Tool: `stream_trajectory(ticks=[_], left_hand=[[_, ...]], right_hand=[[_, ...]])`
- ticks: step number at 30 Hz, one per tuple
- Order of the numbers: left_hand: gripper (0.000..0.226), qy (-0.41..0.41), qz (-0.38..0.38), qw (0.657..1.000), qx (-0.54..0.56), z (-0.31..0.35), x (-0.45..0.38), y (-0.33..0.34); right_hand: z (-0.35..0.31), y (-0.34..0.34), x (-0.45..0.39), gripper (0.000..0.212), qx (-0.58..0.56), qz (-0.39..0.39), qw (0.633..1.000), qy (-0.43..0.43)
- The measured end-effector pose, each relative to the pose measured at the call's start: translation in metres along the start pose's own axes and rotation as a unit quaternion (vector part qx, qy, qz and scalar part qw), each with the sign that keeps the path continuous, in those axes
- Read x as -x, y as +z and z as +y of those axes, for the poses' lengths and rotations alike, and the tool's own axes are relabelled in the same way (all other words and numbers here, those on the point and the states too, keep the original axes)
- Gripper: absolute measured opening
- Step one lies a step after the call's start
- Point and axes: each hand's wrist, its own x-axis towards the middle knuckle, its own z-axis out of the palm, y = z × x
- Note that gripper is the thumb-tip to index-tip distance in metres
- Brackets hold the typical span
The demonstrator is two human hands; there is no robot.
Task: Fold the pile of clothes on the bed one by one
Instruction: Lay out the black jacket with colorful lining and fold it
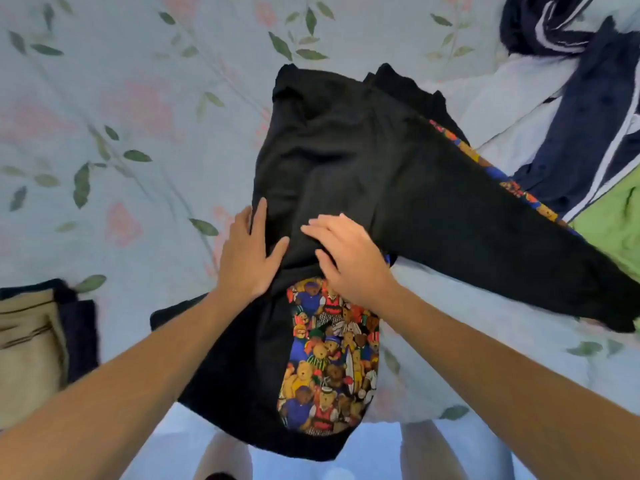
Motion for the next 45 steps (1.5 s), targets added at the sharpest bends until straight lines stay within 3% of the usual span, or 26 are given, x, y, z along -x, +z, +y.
stream_trajectory(ticks=[2,5,8,10,13,14,15,17,18,19,21,23,26,29,34,38,41,43,45], left_hand=[[0.081,-0.015,-0.042,0.999,-0.017,-0.034,0.048,0.008],[0.083,0.043,-0.051,0.993,-0.094,-0.077,0.093,0.010],[0.076,0.108,-0.086,0.973,-0.186,-0.117,0.118,0.004],[0.055,0.106,-0.093,0.970,-0.199,-0.141,0.136,-0.007],[0.031,0.065,-0.084,0.981,-0.165,-0.154,0.164,-0.031],[0.028,0.060,-0.078,0.984,-0.151,-0.150,0.176,-0.037],[0.027,0.065,-0.066,0.986,-0.136,-0.142,0.189,-0.040],[0.028,0.112,-0.050,0.987,-0.102,-0.119,0.219,-0.038],[0.027,0.161,-0.056,0.983,-0.070,-0.106,0.233,-0.034],[0.028,0.213,-0.076,0.973,-0.034,-0.096,0.246,-0.029],[0.044,0.286,-0.131,0.949,0.016,-0.088,0.266,-0.018],[0.056,0.283,-0.106,0.951,0.065,-0.091,0.274,-0.006],[0.061,0.081,-0.031,0.972,0.219,-0.099,0.280,0.015],[0.080,-0.157,-0.062,0.945,0.280,-0.104,0.268,0.033],[0.096,-0.219,-0.070,0.908,0.351,-0.110,0.251,0.037],[0.068,-0.226,-0.146,0.852,0.449,-0.107,0.254,0.037],[0.085,-0.227,-0.189,0.840,0.455,-0.113,0.255,0.043],[0.062,-0.226,-0.193,0.848,0.439,-0.110,0.258,0.045],[0.036,-0.232,-0.152,0.856,0.436,-0.103,0.264,0.046]], right_hand=[[-0.030,0.040,0.031,0.046,0.027,-0.072,0.997,-0.022],[-0.055,0.074,0.058,0.051,0.061,-0.078,0.995,0.025],[-0.081,0.095,0.075,0.044,0.091,-0.003,0.989,0.115],[-0.103,0.113,0.090,0.036,0.096,0.047,0.977,0.186],[-0.144,0.132,0.102,0.031,-0.070,0.136,0.944,0.292],[-0.159,0.132,0.103,0.034,-0.177,0.170,0.904,0.349],[-0.174,0.129,0.103,0.042,-0.307,0.189,0.837,0.411],[-0.198,0.125,0.106,0.069,-0.557,0.178,0.651,0.484],[-0.204,0.123,0.110,0.086,-0.617,0.165,0.588,0.496],[-0.203,0.123,0.118,0.103,-0.628,0.151,0.572,0.506],[-0.199,0.117,0.138,0.114,-0.580,0.122,0.604,0.533],[-0.186,0.108,0.158,0.094,-0.532,0.103,0.622,0.564],[-0.173,0.099,0.182,0.045,-0.502,0.066,0.656,0.560],[-0.164,0.100,0.198,0.029,-0.461,0.048,0.691,0.555],[-0.173,0.087,0.218,0.037,-0.416,0.091,0.781,0.457],[-0.177,0.086,0.234,0.038,-0.349,0.186,0.837,0.377],[-0.157,0.090,0.253,0.039,-0.294,0.216,0.801,0.474],[-0.144,0.095,0.259,0.039,-0.289,0.166,0.767,0.548],[-0.143,0.094,0.259,0.041,-0.275,0.157,0.783,0.536]])
